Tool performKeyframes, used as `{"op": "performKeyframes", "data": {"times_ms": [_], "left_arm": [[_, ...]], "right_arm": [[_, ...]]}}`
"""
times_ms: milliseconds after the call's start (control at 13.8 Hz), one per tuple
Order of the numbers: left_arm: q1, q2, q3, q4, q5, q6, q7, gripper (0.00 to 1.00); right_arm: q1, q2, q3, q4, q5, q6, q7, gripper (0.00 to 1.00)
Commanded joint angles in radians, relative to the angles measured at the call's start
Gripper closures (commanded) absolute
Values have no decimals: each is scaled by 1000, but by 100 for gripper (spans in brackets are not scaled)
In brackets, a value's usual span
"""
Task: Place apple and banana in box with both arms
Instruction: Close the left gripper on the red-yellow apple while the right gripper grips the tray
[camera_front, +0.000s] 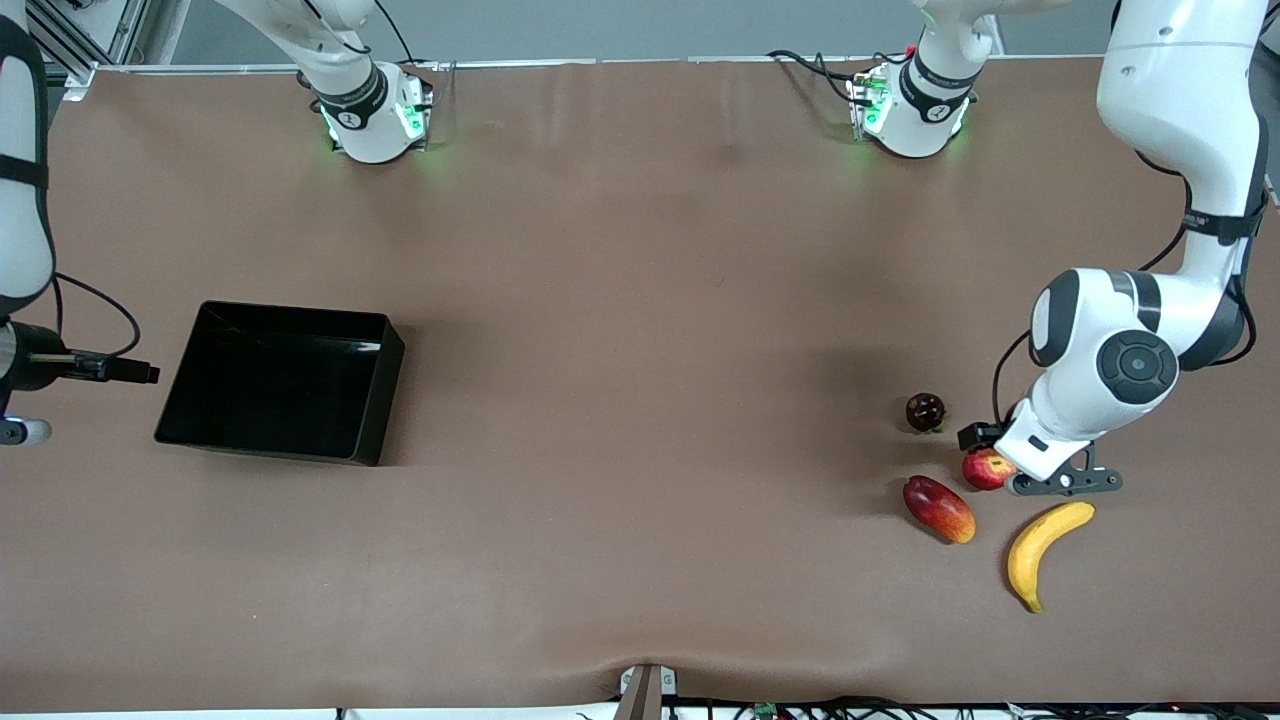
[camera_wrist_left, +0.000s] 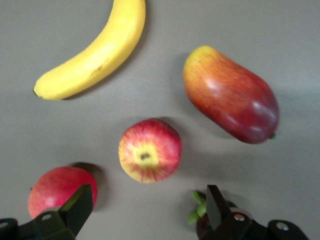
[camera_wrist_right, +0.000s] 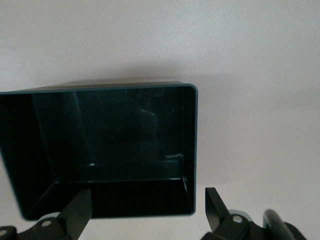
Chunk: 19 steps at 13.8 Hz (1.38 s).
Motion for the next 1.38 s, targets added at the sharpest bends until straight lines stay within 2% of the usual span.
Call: {"op": "performKeyframes", "data": {"times_ms": [0,362,579,797,941,1231,1303], "left_arm": [[20,49,-2,54,34,22,7,0],[23,95,-4,75,20,57,6,0],[20,110,-7,75,14,65,4,0],[23,123,-10,74,14,81,3,0],[23,130,-11,75,-7,86,4,0],[20,150,-10,75,-19,120,6,0],[21,153,-10,74,-19,126,6,0]], "right_arm": [[-52,5,17,-87,-14,89,-76,0],[-109,20,17,-238,-7,260,-84,0],[-139,63,20,-266,5,323,-131,0],[-141,74,20,-277,6,328,-133,44],[-143,79,20,-291,7,342,-133,58],[-139,80,20,-298,15,345,-133,100],[-138,80,20,-298,15,344,-133,100]]}}
